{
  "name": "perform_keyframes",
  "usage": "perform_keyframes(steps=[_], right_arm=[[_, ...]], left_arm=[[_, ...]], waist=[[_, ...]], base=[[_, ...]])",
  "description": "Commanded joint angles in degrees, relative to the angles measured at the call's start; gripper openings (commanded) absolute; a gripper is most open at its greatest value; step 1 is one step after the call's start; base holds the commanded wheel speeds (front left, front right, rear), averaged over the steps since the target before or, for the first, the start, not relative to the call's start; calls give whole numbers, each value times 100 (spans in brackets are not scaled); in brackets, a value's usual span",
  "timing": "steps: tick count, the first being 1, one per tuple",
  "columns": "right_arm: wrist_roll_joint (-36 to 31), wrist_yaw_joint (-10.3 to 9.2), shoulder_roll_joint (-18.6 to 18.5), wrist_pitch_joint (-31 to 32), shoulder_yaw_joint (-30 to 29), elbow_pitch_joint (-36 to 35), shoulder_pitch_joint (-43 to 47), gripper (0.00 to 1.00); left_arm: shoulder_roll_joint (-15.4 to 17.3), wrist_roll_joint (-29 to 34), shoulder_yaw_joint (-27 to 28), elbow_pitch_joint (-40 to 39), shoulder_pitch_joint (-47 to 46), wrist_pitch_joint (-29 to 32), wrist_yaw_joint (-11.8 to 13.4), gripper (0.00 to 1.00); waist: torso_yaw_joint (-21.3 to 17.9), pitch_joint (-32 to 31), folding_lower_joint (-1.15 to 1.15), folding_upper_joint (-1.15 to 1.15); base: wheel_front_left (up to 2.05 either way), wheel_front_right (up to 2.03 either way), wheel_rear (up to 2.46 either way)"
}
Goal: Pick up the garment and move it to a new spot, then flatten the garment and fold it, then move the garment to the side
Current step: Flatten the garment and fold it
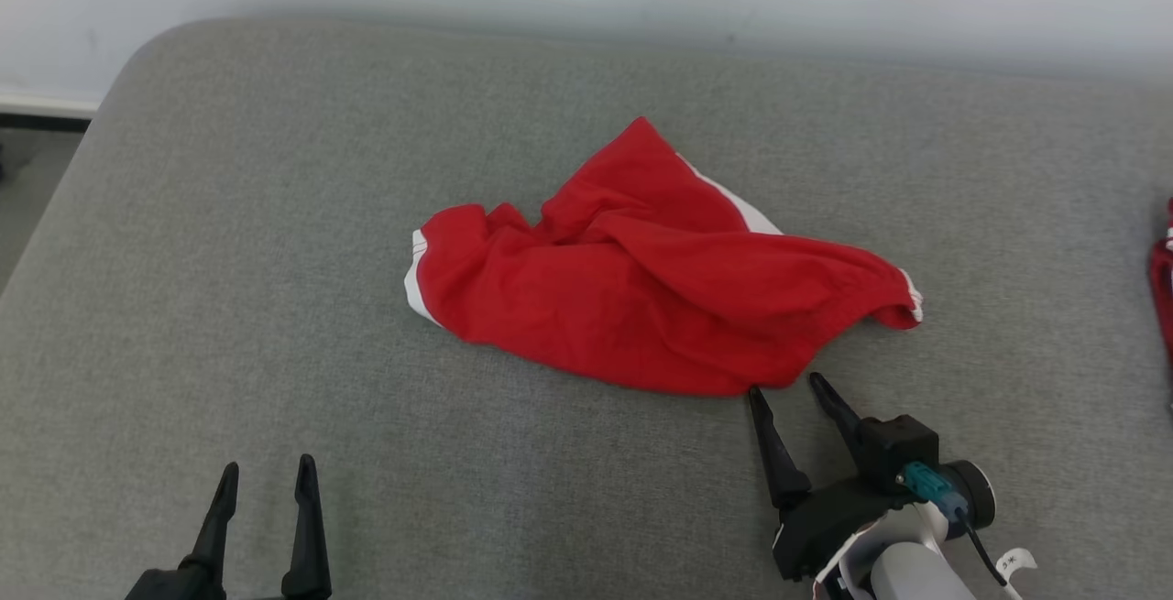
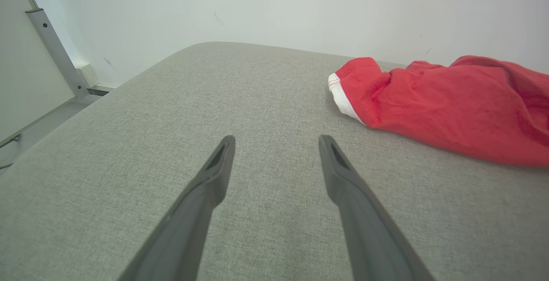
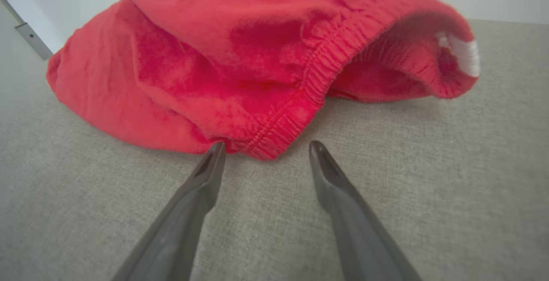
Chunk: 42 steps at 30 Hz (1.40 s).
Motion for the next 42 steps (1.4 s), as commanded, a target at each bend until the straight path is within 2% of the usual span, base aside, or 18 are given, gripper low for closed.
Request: perform_keyframes(steps=[1, 8, 10, 11, 12, 17, 25, 33, 38, 42], right_arm=[[40, -16, -3, 1, -19, 42, -110, 100], [81, -16, -3, 2, 48, 124, -307, 100], [87, -16, 0, 2, 109, 62, -318, 71], [83, -16, 1, 2, 164, -23, -295, 16], [90, -16, -1, 1, 183, -116, -283, 0], [235, -16, 1, 0, 398, -585, -109, 0], [736, -16, 1, 2, 988, -1736, 164, 0], [1009, -16, 3, 1, 1209, -2721, 331, 0], [1024, -16, -2, 1, 1344, -2996, 425, 0], [933, -16, -2, 2, 1340, -2790, 379, 0]], left_arm=[[-9, -25, -3, -26, -107, -16, 10, 100], [-7, -66, -55, 11, -179, -16, 11, 100], [-9, -74, -50, 20, -194, -16, 11, 100], [-8, -84, -39, 26, -207, -16, 11, 100], [-8, -90, -40, 32, -206, -16, 10, 100], [-7, -75, -29, 83, -132, -16, 10, 100], [-7, 56, -32, 105, 49, -16, 10, 100], [-7, 127, 0, 198, 231, -16, 10, 100], [-6, 113, -45, 216, 202, -16, 10, 100], [-8, 73, -108, 201, 121, -16, 10, 100]], waist=[[223, 233, -1, -1], [311, 365, -1, -1], [315, 381, -1, -1], [303, 387, -1, -1], [291, 386, -1, -1], [135, 239, -1, -1], [-332, -239, -1, -1], [-680, -525, -1, -1], [-730, -491, -1, -1], [-674, -351, -1, -1]], base=[[0, 0, 0], [0, 0, 0], [0, 0, 0], [0, 0, 0], [0, 0, 0], [0, 0, 0], [0, 0, 0], [0, 0, 0], [0, 0, 0], [0, 0, 0]])
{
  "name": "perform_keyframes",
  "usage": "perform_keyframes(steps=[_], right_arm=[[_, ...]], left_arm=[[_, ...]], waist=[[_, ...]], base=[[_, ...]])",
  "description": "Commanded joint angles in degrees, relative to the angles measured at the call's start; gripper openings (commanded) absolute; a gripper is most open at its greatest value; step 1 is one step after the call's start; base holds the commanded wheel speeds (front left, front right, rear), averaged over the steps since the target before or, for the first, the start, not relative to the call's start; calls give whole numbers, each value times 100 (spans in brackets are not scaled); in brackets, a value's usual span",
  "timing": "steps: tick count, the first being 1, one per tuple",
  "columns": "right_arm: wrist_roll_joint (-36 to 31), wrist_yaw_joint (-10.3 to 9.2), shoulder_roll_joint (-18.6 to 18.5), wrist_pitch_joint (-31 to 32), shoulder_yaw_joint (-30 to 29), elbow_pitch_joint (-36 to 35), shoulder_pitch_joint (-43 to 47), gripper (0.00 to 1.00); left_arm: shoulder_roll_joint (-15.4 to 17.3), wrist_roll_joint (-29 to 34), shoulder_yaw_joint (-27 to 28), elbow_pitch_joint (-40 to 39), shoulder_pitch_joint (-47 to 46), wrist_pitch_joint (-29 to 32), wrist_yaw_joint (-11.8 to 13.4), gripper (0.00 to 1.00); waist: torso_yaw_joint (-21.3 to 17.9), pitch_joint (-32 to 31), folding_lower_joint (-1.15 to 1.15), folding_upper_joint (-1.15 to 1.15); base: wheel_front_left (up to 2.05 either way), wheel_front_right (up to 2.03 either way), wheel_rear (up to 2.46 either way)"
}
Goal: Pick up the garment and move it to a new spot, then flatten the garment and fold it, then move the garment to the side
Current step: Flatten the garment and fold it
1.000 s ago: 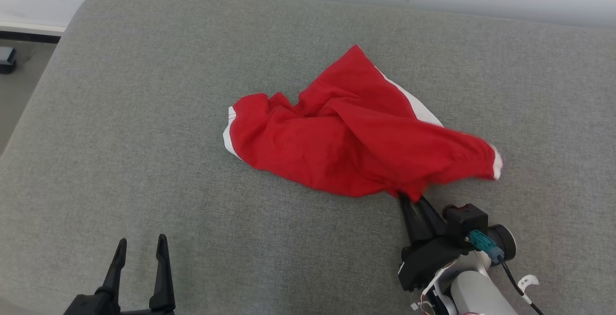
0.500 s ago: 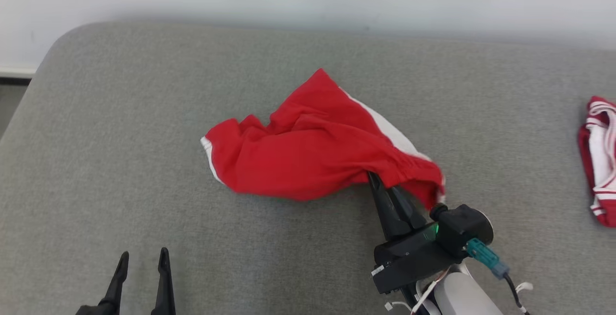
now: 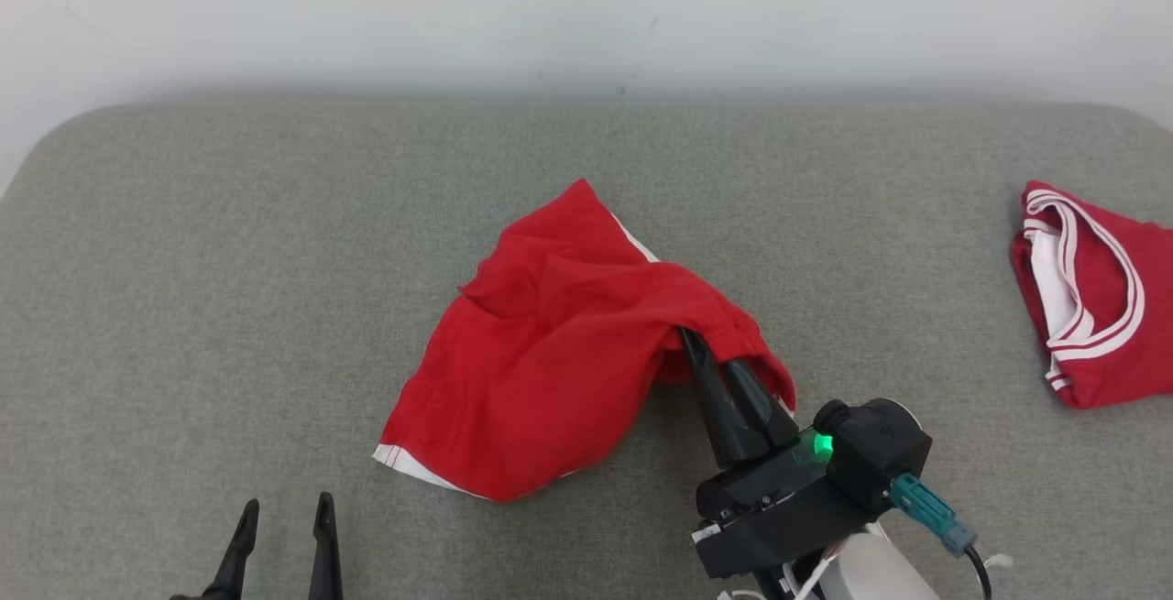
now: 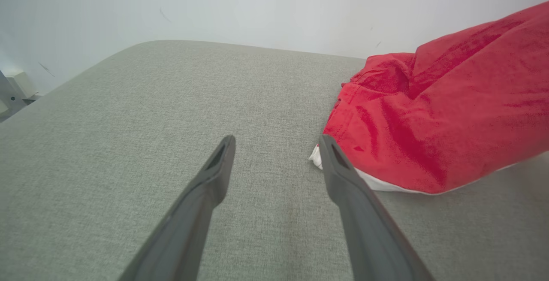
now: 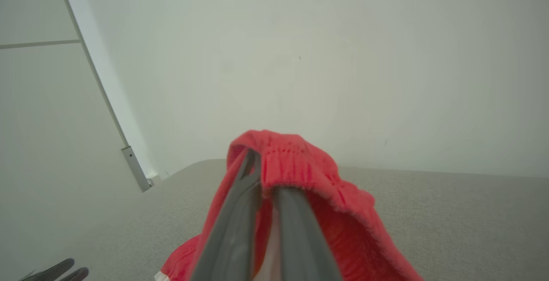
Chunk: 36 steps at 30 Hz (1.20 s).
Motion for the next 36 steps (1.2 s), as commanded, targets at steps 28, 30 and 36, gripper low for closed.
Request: perform_keyframes(steps=[28, 30, 36], right_arm=[[-1983, -16, -214, 2, -2399, 4010, -2775, 100], [-2017, -16, -190, 2, -2451, 3947, -2651, 100], [-1768, -16, -100, 2, -2447, 3303, -2140, 100]], left_arm=[[-3, -356, -827, -112, -1044, -16, 10, 100], [-3, -332, -814, -114, -1010, -16, 10, 100], [-2, -247, -777, -115, -895, -16, 10, 100]], waist=[[839, 1350, 1, 0], [760, 1305, 1, 0], [489, 1061, 1, 0]], base=[[0, 0, 0], [0, 0, 0], [0, 0, 0]])
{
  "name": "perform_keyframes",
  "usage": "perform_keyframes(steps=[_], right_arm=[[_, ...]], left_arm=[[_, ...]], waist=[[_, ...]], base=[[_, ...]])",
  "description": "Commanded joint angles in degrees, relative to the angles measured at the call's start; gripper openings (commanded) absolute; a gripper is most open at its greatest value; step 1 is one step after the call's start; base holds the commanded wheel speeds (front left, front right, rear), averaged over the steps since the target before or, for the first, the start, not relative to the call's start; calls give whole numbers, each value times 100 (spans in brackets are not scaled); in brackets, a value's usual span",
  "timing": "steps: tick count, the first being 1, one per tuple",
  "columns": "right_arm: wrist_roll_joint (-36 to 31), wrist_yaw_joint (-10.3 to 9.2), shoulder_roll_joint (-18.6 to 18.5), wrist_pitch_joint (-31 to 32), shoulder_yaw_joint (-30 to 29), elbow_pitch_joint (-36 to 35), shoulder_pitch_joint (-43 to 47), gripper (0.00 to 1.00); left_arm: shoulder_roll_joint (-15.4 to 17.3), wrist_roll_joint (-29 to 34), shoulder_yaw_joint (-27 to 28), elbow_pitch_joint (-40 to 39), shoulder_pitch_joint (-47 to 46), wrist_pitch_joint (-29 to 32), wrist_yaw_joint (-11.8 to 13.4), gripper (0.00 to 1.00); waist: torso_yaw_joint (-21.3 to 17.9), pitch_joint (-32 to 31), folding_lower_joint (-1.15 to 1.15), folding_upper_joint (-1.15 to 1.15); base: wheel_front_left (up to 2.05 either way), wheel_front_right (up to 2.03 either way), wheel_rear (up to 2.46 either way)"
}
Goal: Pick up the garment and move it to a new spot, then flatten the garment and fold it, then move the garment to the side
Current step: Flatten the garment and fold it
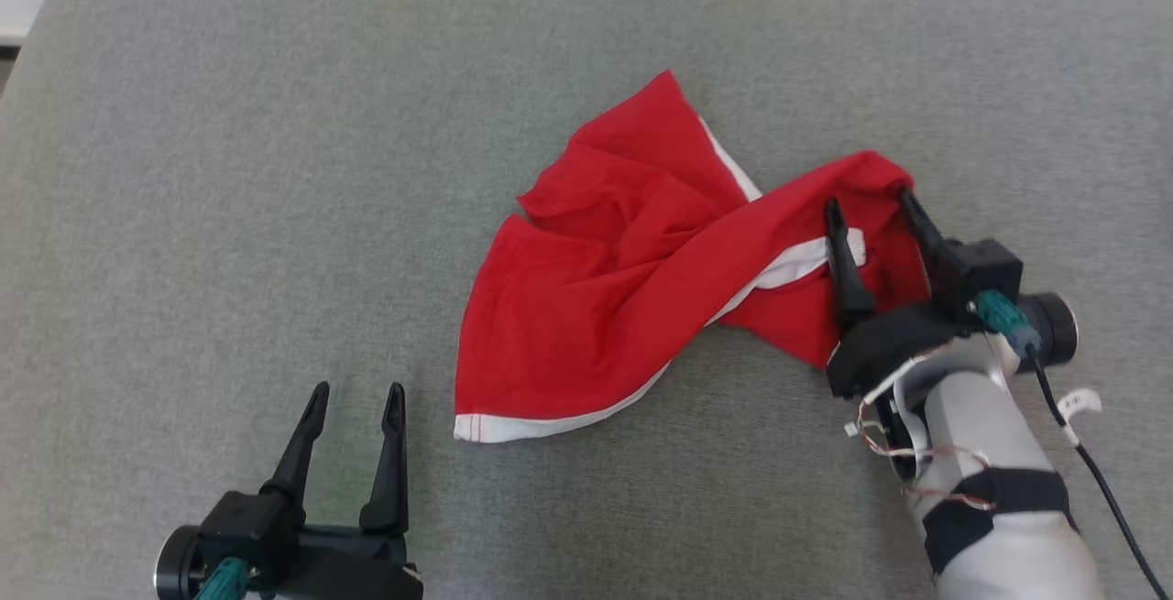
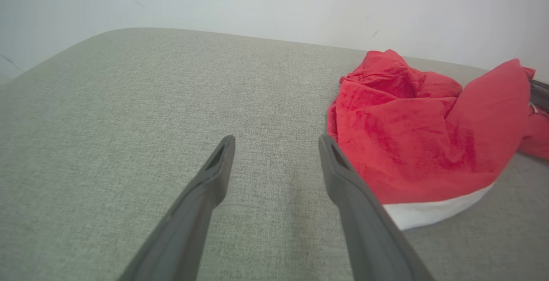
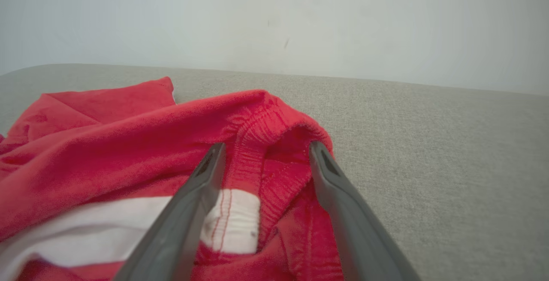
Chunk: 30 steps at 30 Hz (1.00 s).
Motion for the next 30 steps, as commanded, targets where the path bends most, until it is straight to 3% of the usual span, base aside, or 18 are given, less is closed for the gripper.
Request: perform_keyframes(steps=[1, 18, 30], right_arm=[[173, -16, 42, 2, 30, -210, 285, 100], [1082, -16, 115, 2, 356, -1849, 2020, 100], [1408, -16, 132, 2, 705, -2296, 2953, 100]], left_arm=[[-3, 73, 46, -3, 108, -16, 10, 100], [-4, 214, 200, 107, 598, -16, 10, 100], [-3, 63, 193, 539, 751, -16, 10, 100]], waist=[[-232, -236, -1, -1], [-788, -1097, -1, -1], [-1350, -1291, -1, -1]], base=[[0, 0, 0], [0, 0, 0], [0, 0, 0]])
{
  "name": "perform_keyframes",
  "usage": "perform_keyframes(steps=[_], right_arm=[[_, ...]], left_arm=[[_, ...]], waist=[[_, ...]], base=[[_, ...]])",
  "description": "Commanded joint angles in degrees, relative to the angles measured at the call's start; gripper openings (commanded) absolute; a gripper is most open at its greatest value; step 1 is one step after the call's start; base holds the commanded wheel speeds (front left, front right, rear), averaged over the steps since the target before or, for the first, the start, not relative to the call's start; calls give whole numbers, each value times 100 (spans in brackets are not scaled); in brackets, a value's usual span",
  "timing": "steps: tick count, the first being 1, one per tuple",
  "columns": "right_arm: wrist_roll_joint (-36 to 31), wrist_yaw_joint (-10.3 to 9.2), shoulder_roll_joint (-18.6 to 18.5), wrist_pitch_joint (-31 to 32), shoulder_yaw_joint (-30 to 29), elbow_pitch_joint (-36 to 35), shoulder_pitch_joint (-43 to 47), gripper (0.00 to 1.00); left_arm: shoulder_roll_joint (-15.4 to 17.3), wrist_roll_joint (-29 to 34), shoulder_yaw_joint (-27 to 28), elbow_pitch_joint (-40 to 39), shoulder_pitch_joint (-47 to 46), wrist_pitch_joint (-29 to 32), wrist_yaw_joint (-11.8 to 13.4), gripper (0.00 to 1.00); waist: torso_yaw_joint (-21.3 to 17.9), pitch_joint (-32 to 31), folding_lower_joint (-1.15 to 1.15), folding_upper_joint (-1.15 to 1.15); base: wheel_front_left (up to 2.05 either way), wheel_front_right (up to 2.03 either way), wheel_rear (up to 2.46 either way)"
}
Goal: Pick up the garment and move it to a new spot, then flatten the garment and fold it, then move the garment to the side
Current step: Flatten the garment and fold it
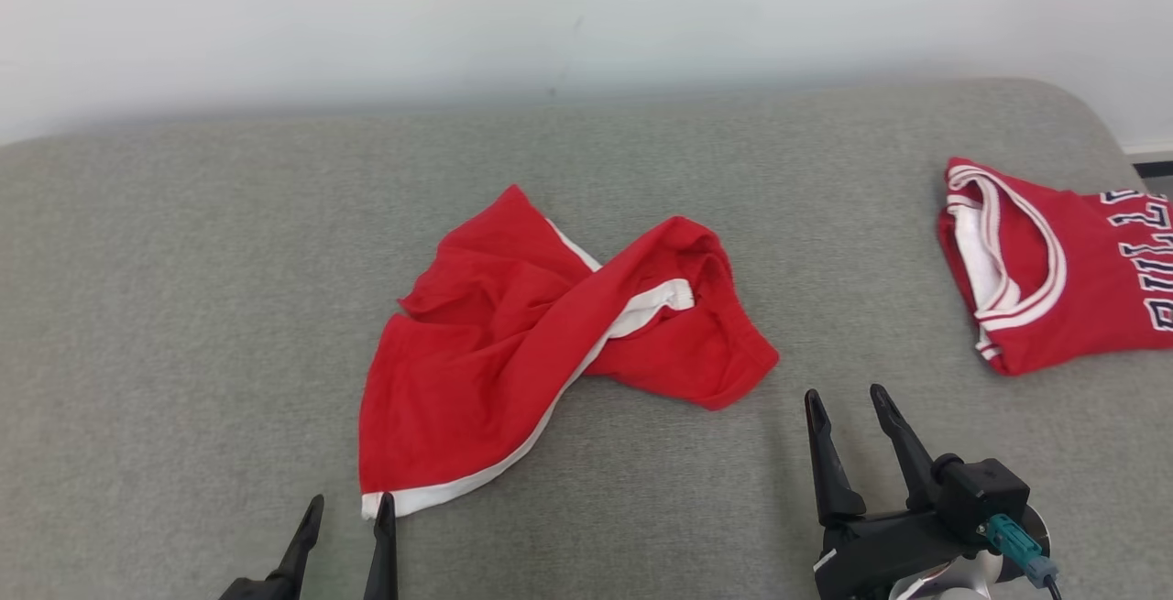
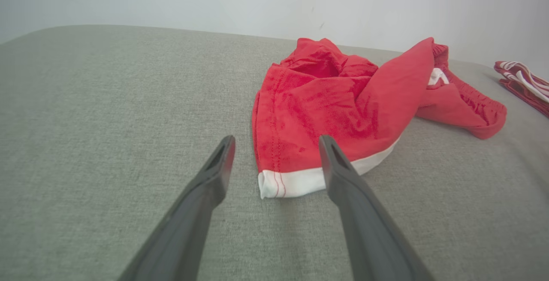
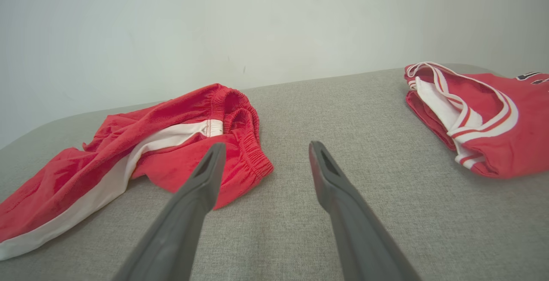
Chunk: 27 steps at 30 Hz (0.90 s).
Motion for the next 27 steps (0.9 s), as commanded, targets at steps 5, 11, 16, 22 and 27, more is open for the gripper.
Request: perform_keyframes(steps=[5, 11, 16, 22, 27], right_arm=[[-28, -16, 13, 2, 5, -2, 91, 100], [-24, -16, 12, 1, 1, 45, -25, 100], [10, -16, 12, 1, 12, 72, -109, 100], [21, -16, 13, 1, -1, 85, -128, 100], [31, -16, 13, 1, -8, 94, -156, 100]], left_arm=[[-2, -201, 21, 308, -145, -16, 10, 100], [-2, -322, 127, 640, -365, -16, 10, 100], [-2, -333, 257, 787, -473, -16, 10, 100], [-2, -353, 346, 874, -555, -16, 10, 100], [-2, -355, 411, 883, -564, -16, 10, 100]], waist=[[-359, 49, 1, 0], [-521, 214, 1, 0], [-594, 318, 1, 0], [-621, 376, 1, 0], [-628, 424, 1, 0]], base=[[0, 0, 0], [0, 0, 0], [0, 0, 0], [0, 0, 0], [0, 0, 0]])
